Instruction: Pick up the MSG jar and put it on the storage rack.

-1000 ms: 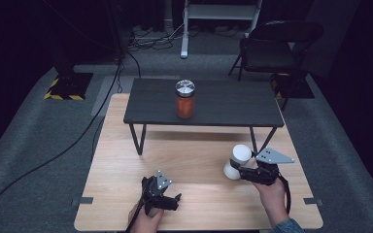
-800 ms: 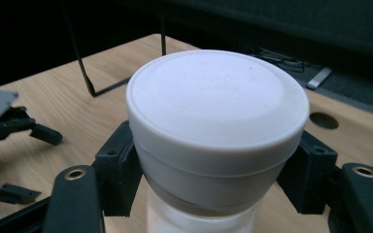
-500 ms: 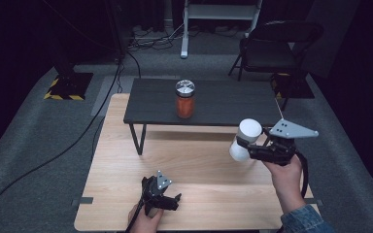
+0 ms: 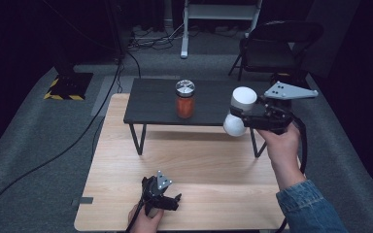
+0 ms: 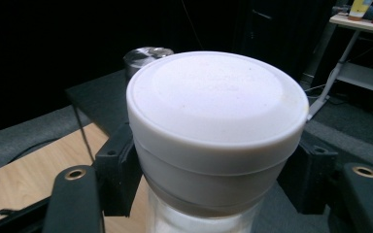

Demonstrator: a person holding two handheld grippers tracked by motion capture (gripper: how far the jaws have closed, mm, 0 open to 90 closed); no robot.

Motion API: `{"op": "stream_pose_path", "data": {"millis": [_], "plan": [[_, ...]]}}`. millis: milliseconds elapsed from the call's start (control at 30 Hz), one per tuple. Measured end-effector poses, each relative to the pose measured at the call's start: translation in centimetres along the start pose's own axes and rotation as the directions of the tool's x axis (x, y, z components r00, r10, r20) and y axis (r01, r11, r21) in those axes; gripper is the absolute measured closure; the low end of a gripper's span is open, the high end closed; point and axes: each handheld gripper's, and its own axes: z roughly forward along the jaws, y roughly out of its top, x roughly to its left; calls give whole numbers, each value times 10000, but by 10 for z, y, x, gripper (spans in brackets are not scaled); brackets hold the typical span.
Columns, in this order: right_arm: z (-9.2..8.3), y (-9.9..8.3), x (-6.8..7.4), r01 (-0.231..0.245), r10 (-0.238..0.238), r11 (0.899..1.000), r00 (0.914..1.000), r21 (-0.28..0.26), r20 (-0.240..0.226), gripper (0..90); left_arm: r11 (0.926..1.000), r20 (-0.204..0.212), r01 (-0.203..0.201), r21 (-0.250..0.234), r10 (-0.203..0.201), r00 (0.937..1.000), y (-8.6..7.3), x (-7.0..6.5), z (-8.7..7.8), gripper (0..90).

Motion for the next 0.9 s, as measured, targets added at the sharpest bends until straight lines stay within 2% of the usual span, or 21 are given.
{"op": "stream_pose_path", "data": {"millis": [100,133,267,333,367,467,633,767,833,900], "plan": [[14,8,0,96,-98,9999,9997,114,237,334,10000,-11,-2,5,2,10000,0,0,0,1],[14,8,0,96,-98,9999,9997,114,237,334,10000,-11,-2,5,2,10000,0,0,0,1],[35,10,-5,-104,103,9999,9994,24,342,334,10000,-14,-3,-5,3,10000,0,0,0,1],[39,10,-6,-180,179,9998,9992,21,346,334,10000,-6,-7,1,7,10000,0,0,0,1],[47,10,-8,-254,251,9997,9990,69,376,334,10000,10,11,13,-11,10000,0,0,0,1],[57,11,-9,-287,272,9991,9984,303,495,334,10000,18,9,10,-9,10000,0,0,0,1],[65,10,-8,-224,181,9982,9969,556,760,334,10000,19,5,8,-5,10000,0,0,0,1],[66,3,-9,-334,312,9991,9962,269,810,324,10000,28,-24,-8,24,10000,0,0,0,1],[65,0,-9,-374,360,9992,9958,145,842,221,10000,29,-21,-12,21,10000,0,0,0,1],[61,0,-9,-439,433,9990,9953,54,870,174,10000,28,-24,-14,24,10000,0,0,0,1]]}}
